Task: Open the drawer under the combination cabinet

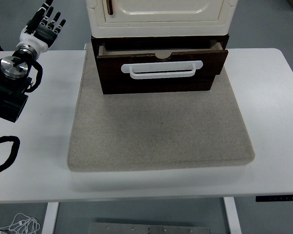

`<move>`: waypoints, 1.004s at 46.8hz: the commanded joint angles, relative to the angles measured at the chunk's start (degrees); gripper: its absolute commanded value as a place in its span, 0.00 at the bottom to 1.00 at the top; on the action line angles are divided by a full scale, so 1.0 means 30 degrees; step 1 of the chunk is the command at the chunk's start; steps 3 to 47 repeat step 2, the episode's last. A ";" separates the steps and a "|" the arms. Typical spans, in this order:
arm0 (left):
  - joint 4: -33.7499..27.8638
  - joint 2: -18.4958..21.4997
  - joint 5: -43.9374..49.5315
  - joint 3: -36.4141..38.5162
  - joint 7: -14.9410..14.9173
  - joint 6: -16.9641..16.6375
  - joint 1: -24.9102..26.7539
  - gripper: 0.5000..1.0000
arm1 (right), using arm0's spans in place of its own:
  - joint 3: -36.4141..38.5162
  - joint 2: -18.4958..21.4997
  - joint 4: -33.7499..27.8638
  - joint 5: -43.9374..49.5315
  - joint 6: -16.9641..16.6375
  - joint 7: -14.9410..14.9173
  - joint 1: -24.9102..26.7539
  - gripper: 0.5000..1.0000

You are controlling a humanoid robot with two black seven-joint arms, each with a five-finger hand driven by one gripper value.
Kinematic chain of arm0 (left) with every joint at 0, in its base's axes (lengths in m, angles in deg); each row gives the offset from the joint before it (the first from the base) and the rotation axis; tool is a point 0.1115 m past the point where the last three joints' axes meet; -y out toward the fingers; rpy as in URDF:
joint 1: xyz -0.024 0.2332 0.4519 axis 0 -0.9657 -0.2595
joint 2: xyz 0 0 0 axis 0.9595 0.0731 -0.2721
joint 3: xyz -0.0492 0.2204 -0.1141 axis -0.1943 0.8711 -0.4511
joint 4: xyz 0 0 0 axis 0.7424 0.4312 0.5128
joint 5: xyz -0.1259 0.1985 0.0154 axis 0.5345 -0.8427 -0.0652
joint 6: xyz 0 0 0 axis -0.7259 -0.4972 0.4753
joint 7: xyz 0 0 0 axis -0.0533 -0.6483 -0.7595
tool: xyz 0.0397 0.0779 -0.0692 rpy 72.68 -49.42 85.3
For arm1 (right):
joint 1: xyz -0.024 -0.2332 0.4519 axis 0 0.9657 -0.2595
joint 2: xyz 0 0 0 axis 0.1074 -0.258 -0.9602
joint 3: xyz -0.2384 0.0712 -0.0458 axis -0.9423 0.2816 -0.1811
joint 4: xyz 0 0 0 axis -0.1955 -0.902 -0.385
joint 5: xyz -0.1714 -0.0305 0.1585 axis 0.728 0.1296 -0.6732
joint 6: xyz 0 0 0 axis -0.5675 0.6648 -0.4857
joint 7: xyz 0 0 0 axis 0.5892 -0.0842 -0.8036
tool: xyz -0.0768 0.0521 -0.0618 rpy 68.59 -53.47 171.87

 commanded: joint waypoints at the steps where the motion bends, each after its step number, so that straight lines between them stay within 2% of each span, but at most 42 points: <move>1: 0.0002 -0.0162 -0.0015 0.0041 0.0005 0.0013 -0.0033 1.00 | 0.0006 0.0000 -0.0001 -0.0026 0.0007 0.0001 -0.0003 0.85; 47: 0.0002 -0.0308 -0.0073 0.0041 0.0005 0.0013 -0.0004 1.00 | 0.0006 0.0000 -0.0001 -0.0026 0.0007 0.0001 -0.0003 0.85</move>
